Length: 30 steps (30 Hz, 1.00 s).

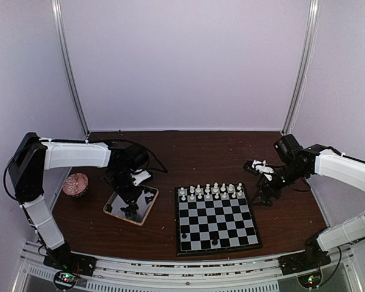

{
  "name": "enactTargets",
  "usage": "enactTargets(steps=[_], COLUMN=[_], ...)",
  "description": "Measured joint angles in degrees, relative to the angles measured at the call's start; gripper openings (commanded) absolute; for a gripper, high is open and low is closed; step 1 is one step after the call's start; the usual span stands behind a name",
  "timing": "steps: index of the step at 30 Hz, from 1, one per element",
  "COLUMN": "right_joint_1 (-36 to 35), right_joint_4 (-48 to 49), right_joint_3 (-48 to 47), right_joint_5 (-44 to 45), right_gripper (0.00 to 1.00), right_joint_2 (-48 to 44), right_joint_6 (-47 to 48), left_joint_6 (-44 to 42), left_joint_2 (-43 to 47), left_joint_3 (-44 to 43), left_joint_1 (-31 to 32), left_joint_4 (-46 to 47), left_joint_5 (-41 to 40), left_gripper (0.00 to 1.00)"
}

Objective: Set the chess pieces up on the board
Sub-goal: Pick up the pawn from the storage box.

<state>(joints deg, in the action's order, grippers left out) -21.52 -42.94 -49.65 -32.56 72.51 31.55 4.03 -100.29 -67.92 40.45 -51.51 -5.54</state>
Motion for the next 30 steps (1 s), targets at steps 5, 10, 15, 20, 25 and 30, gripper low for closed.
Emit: enactTargets(steps=[5, 10, 15, 20, 25, 30], right_joint_1=[0.00, 0.00, -0.02, -0.28, -0.61, -0.74], right_joint_4=[-0.46, -0.87, -0.98, -1.05, -1.22, -1.33], right_joint_3=[-0.04, -0.17, -0.76, -0.76, -0.79, -0.79], right_joint_5=[-0.37, -0.57, -0.70, -0.76, -0.76, -0.79], right_gripper=[0.94, 0.94, 0.93, 0.94, 0.94, 0.94], right_joint_2=[0.74, 0.83, 1.05, 1.88, 2.51, 2.51], right_joint_6=[0.26, 0.26, 0.31, 0.46, 0.74, 1.14], left_joint_6=[-0.61, -1.03, -1.16, -1.27, -1.62, -1.62], left_joint_2=[-4.09, -5.18, -5.18, -5.29, -6.25, -6.47], left_joint_3=[-0.33, -1.22, -1.97, -2.12, -2.16, -2.16], left_joint_1=[-0.02, -0.02, -0.02, -0.02, -0.07, -0.13], left_joint_4=[0.92, 0.94, 1.09, 1.84, 2.03, 2.05], left_joint_5=[1.09, 1.36, 1.51, 1.70, 1.70, 1.62], left_gripper=[0.28, 0.25, 0.22, 0.15, 0.10, 0.06])
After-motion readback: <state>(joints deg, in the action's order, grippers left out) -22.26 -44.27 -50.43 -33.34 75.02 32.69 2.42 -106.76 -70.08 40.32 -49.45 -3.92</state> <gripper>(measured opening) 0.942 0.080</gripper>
